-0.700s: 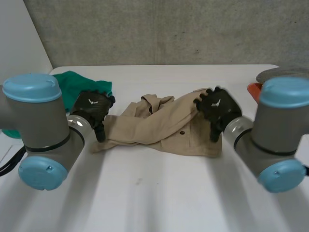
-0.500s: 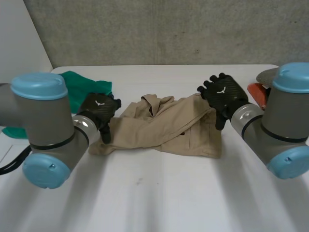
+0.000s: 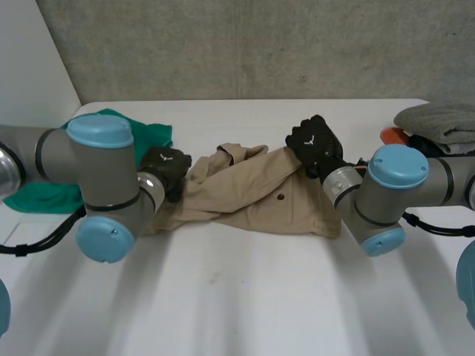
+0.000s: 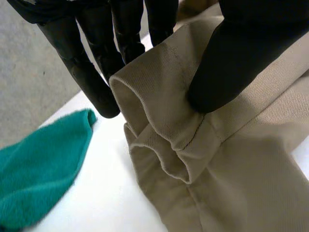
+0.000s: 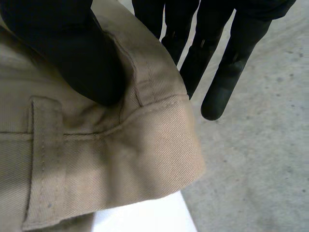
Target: Fold the laundry.
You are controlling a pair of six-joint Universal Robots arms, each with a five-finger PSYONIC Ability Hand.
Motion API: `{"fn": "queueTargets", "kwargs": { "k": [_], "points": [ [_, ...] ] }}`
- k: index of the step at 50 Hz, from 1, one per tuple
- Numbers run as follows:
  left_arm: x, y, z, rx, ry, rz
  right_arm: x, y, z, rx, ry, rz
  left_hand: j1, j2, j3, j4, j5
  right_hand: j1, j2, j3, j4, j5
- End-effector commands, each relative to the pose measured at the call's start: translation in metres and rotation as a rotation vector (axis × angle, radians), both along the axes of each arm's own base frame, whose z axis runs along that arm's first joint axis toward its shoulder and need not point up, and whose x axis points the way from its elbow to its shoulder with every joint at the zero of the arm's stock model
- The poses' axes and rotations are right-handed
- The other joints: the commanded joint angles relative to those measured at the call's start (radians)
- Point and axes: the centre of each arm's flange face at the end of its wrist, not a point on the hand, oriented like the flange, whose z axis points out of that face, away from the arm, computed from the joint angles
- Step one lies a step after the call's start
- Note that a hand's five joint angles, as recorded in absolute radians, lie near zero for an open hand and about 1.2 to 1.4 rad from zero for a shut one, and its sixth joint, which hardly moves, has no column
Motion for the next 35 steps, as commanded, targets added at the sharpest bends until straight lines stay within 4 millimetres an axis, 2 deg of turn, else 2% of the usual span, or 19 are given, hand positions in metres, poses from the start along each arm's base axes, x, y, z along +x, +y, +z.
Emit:
{"fn": "queueTargets", "kwargs": {
  "k": [1, 2, 3, 4, 6, 7, 10, 11, 14, 15, 18, 19, 24, 26, 29, 32, 35],
  "points": [
    [0.004, 0.002, 0.052, -0.072, 0.095, -0.006, -0.010, -0.003, 0.048, 0.007, -0.107, -0.017, 0.239, 0.204, 0.216, 0.207, 0.246, 0.267, 0.243, 0.241, 0.229, 0.253],
    [0.008, 0.005, 0.071, -0.099, 0.126, -0.001, -0.016, 0.000, 0.070, 0.026, -0.142, -0.022, 0.239, 0.204, 0.216, 0.207, 0.246, 0.267, 0.243, 0.241, 0.229, 0.253],
    [0.010, 0.006, 0.082, -0.114, 0.145, 0.005, -0.020, 0.002, 0.081, 0.039, -0.154, -0.027, 0.239, 0.204, 0.216, 0.207, 0.246, 0.267, 0.243, 0.241, 0.229, 0.253],
    [0.017, 0.010, 0.102, -0.136, 0.184, 0.018, -0.030, 0.010, 0.106, 0.083, -0.174, -0.040, 0.239, 0.204, 0.216, 0.207, 0.246, 0.267, 0.243, 0.241, 0.229, 0.253],
    [0.023, 0.016, 0.120, -0.153, 0.218, 0.023, -0.041, 0.018, 0.125, 0.128, -0.179, -0.055, 0.239, 0.204, 0.216, 0.207, 0.246, 0.267, 0.243, 0.241, 0.229, 0.253],
    [0.029, 0.023, 0.135, -0.162, 0.244, 0.024, -0.052, 0.029, 0.140, 0.184, -0.168, -0.068, 0.239, 0.204, 0.216, 0.207, 0.246, 0.267, 0.243, 0.241, 0.229, 0.253],
    [0.036, 0.036, 0.149, -0.146, 0.261, 0.013, -0.066, 0.047, 0.157, 0.260, -0.125, -0.077, 0.239, 0.204, 0.216, 0.207, 0.246, 0.267, 0.243, 0.241, 0.229, 0.253],
    [0.040, 0.044, 0.154, -0.130, 0.260, 0.001, -0.074, 0.061, 0.163, 0.316, -0.084, -0.076, 0.239, 0.204, 0.216, 0.207, 0.246, 0.267, 0.243, 0.241, 0.229, 0.253],
    [0.047, 0.058, 0.153, -0.076, 0.239, -0.017, -0.084, 0.083, 0.162, 0.423, -0.006, -0.067, 0.239, 0.204, 0.216, 0.207, 0.246, 0.267, 0.243, 0.241, 0.229, 0.253],
    [0.050, 0.066, 0.149, -0.032, 0.216, -0.031, -0.091, 0.097, 0.156, 0.510, 0.056, -0.062, 0.239, 0.204, 0.216, 0.207, 0.246, 0.267, 0.243, 0.241, 0.229, 0.253],
    [0.056, 0.079, 0.136, 0.052, 0.163, -0.049, -0.099, 0.118, 0.143, 0.632, 0.159, -0.040, 0.239, 0.204, 0.216, 0.207, 0.246, 0.267, 0.243, 0.241, 0.229, 0.253],
    [0.058, 0.090, 0.125, 0.111, 0.110, -0.073, -0.103, 0.131, 0.133, 0.704, 0.227, -0.022, 0.239, 0.204, 0.216, 0.207, 0.246, 0.267, 0.243, 0.241, 0.229, 0.253],
    [0.066, 0.120, 0.087, 0.269, -0.105, -0.173, -0.110, 0.164, 0.105, 0.838, 0.394, 0.076, 0.239, 0.204, 0.216, 0.207, 0.246, 0.267, 0.243, 0.241, 0.229, 0.253],
    [0.071, 0.127, 0.071, 0.317, -0.203, -0.216, -0.110, 0.169, 0.098, 0.845, 0.424, 0.101, 0.239, 0.204, 0.216, 0.207, 0.246, 0.267, 0.243, 0.241, 0.229, 0.253],
    [0.071, 0.122, 0.060, 0.313, -0.258, -0.245, -0.110, 0.173, 0.088, 0.846, 0.451, 0.110, 0.239, 0.204, 0.216, 0.207, 0.246, 0.267, 0.243, 0.241, 0.229, 0.253],
    [0.064, 0.108, 0.052, 0.292, -0.255, -0.240, -0.106, 0.163, 0.082, 0.809, 0.452, 0.092, 0.239, 0.204, 0.216, 0.207, 0.246, 0.267, 0.243, 0.241, 0.229, 0.253],
    [0.053, 0.093, 0.056, 0.255, -0.209, -0.231, -0.096, 0.146, 0.083, 0.732, 0.421, 0.063, 0.239, 0.204, 0.216, 0.207, 0.246, 0.267, 0.243, 0.241, 0.229, 0.253]
  ]
}}
